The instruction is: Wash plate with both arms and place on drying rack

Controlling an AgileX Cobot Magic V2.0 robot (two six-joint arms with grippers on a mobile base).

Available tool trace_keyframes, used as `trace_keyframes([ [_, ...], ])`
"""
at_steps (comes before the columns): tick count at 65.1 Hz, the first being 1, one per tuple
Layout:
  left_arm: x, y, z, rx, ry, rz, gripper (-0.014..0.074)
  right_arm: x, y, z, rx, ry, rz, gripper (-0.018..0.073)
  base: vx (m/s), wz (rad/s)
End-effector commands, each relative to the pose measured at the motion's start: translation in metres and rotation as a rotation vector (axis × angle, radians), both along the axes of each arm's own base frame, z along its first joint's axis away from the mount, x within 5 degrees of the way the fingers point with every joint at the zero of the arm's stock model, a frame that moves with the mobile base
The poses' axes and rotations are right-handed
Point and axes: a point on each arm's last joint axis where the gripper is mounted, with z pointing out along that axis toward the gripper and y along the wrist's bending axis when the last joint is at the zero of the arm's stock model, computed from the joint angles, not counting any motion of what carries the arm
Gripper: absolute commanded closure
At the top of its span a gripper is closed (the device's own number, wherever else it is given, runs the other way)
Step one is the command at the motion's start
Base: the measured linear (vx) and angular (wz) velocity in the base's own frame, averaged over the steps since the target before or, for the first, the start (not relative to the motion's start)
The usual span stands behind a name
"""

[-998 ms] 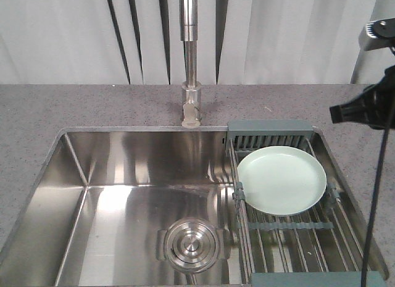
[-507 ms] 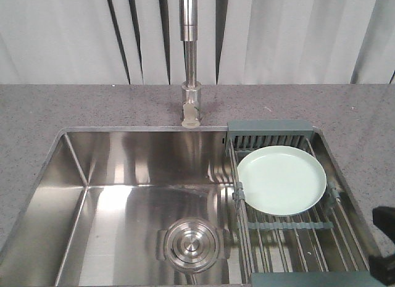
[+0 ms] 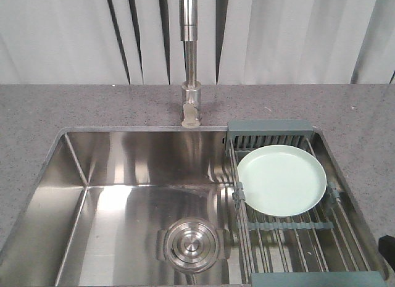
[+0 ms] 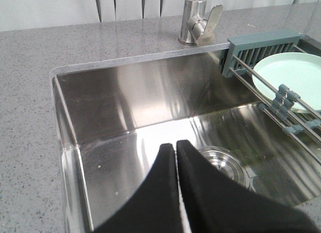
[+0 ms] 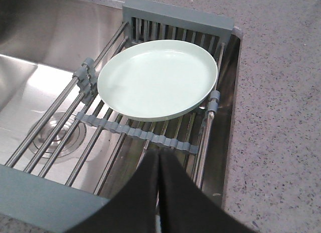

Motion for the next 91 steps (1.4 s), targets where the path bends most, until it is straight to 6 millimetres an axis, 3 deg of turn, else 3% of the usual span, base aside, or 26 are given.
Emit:
trace_keyframes([
  [1, 0.005, 0.002, 0.017, -0.049, -0.103, 0.04, 0.0603, 0.004, -0.001, 0.014, 0.009, -0.09, -0.015, 0.0568, 0.0, 0.0],
  [18, 0.019, 0.001, 0.044, -0.065, -0.135, 0.053, 0.0603, 0.004, -0.001, 0.014, 0.009, -0.09, -0.015, 0.0568, 0.0, 0.0],
  [46, 0.106, -0.019, 0.08, -0.145, 0.007, -0.044, 0.0603, 0.004, -0.001, 0.014, 0.01, -0.09, -0.016, 0.0568, 0.0, 0.0],
  [75, 0.212, -0.067, 0.061, -0.429, 0.204, -0.409, 0.0603, 0.004, -0.001, 0.013, 0.015, -0.084, -0.015, 0.0568, 0.0, 0.0],
  [91, 0.252, -0.106, 0.046, -0.474, 0.285, -0.542, 0.0603, 0.004, -0.001, 0.013, 0.017, -0.084, -0.016, 0.0568, 0.0, 0.0],
])
